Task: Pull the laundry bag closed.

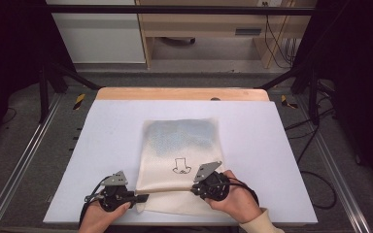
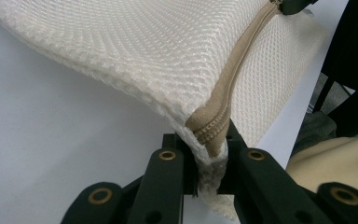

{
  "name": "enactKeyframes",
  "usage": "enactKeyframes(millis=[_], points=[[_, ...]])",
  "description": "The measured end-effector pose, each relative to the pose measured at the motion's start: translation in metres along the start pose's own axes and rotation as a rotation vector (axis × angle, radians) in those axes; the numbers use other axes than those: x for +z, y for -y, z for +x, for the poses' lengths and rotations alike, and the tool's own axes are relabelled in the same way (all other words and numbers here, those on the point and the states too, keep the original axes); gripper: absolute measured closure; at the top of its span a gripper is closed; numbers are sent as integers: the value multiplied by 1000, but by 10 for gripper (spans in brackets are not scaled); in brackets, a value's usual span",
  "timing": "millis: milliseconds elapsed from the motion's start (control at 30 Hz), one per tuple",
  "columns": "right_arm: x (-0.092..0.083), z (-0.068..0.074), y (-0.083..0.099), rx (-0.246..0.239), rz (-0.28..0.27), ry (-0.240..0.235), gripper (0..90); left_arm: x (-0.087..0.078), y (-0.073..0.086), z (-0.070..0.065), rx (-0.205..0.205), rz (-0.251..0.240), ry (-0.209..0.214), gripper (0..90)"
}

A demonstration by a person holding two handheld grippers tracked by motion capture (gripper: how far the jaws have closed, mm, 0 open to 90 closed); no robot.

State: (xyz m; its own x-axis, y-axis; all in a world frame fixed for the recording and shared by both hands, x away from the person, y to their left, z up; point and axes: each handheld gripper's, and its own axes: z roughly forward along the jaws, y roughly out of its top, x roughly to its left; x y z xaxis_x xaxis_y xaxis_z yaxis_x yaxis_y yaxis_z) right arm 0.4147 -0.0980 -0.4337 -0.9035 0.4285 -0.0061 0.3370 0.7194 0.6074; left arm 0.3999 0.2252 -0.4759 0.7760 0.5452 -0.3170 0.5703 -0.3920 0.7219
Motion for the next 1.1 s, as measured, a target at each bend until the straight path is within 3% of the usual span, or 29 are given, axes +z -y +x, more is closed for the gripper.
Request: enactKeyframes(millis=[233,1100], points=[[-10,-3,7,17,-21,15,820,-1,-2,-1,7,-5,-1,830],[-12,-5,15,37,-18,27,820,-1,-1,0,5,-3,2,831]])
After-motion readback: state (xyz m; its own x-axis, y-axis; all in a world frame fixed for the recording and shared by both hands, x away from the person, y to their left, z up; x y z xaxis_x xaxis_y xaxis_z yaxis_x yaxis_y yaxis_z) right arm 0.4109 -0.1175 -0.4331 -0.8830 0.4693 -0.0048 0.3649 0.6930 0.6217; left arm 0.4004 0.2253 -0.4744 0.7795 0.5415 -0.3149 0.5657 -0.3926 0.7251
